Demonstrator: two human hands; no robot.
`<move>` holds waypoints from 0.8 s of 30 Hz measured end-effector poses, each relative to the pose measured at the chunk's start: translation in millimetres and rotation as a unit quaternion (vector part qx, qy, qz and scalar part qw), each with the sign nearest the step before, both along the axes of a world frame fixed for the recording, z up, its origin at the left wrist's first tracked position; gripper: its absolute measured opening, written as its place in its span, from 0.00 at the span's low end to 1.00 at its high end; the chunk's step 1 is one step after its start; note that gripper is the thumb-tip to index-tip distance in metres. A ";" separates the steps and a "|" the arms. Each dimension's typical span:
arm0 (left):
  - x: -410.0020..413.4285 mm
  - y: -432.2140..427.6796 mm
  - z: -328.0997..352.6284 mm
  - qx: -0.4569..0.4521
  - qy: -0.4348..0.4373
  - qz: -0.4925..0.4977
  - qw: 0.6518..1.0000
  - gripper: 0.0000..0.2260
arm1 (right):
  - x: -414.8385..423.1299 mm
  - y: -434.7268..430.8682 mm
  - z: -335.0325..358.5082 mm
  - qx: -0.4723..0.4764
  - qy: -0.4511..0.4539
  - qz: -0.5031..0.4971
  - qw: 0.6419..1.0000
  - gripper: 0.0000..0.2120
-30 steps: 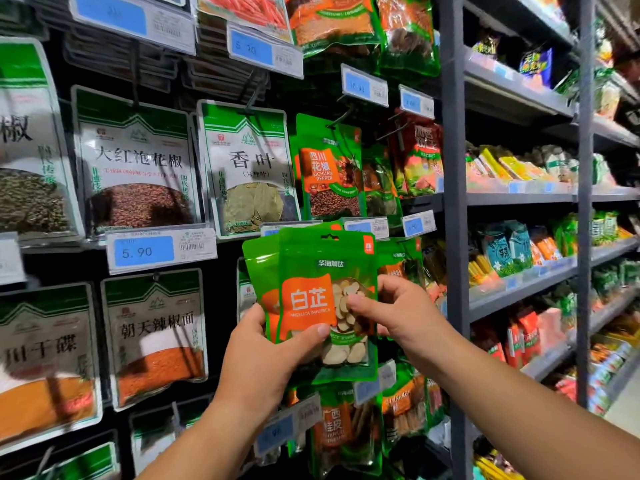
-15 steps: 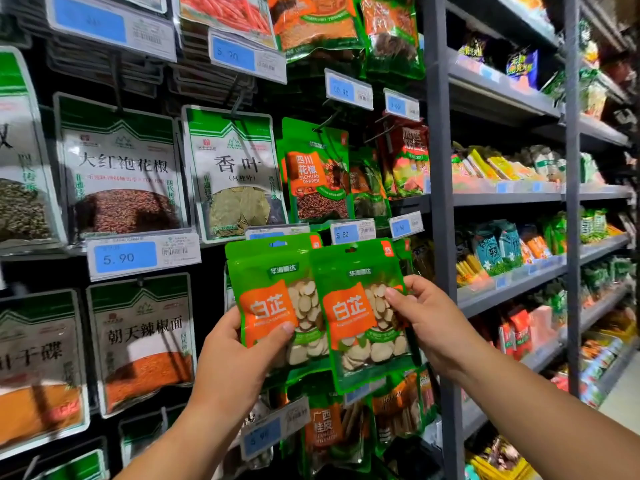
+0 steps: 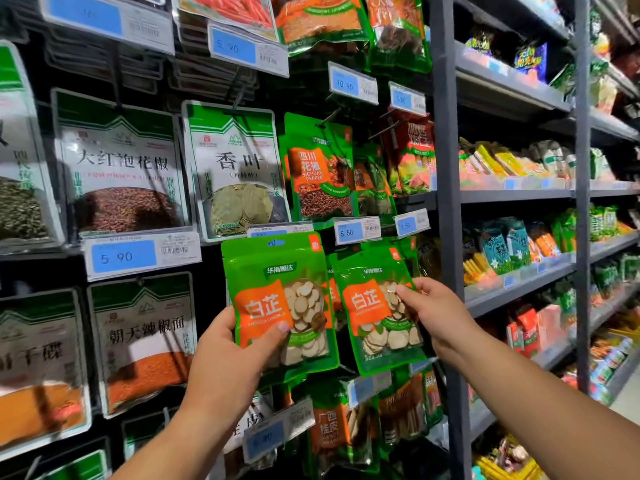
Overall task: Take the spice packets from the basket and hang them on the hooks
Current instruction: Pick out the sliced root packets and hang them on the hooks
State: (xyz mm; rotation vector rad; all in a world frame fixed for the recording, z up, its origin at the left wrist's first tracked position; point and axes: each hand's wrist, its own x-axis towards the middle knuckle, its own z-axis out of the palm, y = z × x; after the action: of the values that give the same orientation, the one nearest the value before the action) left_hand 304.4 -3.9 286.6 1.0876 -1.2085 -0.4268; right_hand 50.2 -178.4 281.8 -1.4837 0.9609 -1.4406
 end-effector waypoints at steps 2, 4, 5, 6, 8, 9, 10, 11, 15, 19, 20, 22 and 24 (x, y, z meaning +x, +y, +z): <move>0.1 -1.0 1.1 -0.001 -0.003 0.003 1.000 0.10 | 5.8 0.3 7.2 0.010 -0.017 0.001 1.000 0.11; -0.2 -1.5 1.5 -0.002 -0.004 0.004 1.000 0.10 | 8.7 -5.6 9.3 0.008 -0.003 -0.018 1.000 0.14; -0.3 -1.9 1.3 -0.002 -0.002 0.004 1.000 0.10 | 10.6 -3.7 12.2 0.007 0.008 -0.024 1.000 0.16; -0.3 -2.2 1.2 -0.001 -0.002 0.003 1.000 0.10 | 11.9 -5.9 13.5 0.003 0.007 -0.022 1.000 0.16; -0.5 -2.4 0.6 -0.001 -0.005 0.000 1.000 0.10 | 14.3 -5.0 19.1 -0.003 0.003 -0.023 1.000 0.11; -0.4 -2.5 0.4 0.000 -0.006 0.000 1.000 0.10 | 15.4 -2.9 22.3 -0.001 0.002 -0.028 1.000 0.10; -0.6 -2.7 0.4 0.000 -0.006 0.000 1.000 0.10 | 16.2 -6.1 22.7 -0.005 0.000 -0.031 1.000 0.12; -0.5 -2.8 0.3 -0.002 -0.004 0.000 1.000 0.10 | 17.9 -6.6 23.6 -0.006 -0.002 -0.037 0.999 0.15; -2.0 -2.9 0.0 -0.005 0.000 -0.004 1.000 0.09 | 26.5 -8.7 25.0 0.000 0.019 -0.035 0.999 0.26; -5.3 -2.1 -1.9 -0.007 0.002 -0.005 1.000 0.09 | 32.3 -8.5 28.3 0.007 0.029 -0.027 0.999 0.27; -6.2 -2.2 -2.3 -0.007 0.003 -0.006 1.000 0.09 | 33.3 -8.1 29.8 0.013 0.026 -0.029 0.999 0.26; -7.5 -2.1 -2.3 -0.007 0.003 -0.007 1.000 0.09 | 34.5 -6.2 31.5 0.025 0.019 -0.035 0.999 0.22; -8.8 -1.7 -1.9 -0.008 0.001 -0.006 1.000 0.09 | 35.3 -6.5 31.2 0.027 0.027 -0.047 0.998 0.18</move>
State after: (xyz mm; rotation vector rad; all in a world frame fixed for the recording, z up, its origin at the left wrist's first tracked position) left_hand 295.7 -5.6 284.7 1.0665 -1.2147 -0.4276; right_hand 85.6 -185.0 313.0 -1.4620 1.1074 -1.4343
